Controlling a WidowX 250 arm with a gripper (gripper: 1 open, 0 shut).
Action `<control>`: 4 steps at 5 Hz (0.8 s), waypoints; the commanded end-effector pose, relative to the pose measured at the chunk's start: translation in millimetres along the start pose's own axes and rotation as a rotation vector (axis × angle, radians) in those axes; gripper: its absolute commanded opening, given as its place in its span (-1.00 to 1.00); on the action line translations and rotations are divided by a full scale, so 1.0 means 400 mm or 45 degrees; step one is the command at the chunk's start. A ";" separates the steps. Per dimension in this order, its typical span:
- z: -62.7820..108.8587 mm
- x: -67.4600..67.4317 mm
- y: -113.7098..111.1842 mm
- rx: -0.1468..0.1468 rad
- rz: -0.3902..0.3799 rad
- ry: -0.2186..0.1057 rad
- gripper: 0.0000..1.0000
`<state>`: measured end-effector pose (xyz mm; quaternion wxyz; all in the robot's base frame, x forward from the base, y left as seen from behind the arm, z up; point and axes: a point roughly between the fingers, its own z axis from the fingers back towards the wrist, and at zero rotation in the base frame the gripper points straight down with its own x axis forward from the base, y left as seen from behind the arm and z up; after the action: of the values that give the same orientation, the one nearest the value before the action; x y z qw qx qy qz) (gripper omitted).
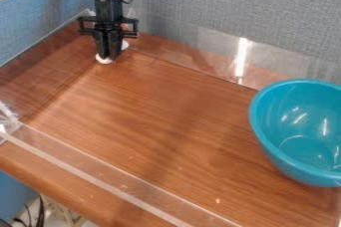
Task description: Put the mushroom in the blue bowl
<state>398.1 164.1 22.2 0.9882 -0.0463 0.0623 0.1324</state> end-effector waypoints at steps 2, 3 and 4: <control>0.060 -0.036 -0.007 -0.065 -0.033 -0.040 -1.00; 0.125 -0.053 -0.029 -0.084 -0.067 -0.093 -1.00; 0.192 -0.073 -0.051 -0.100 -0.104 -0.145 -1.00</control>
<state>380.3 145.2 66.2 0.9893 -0.0937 0.0427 0.1029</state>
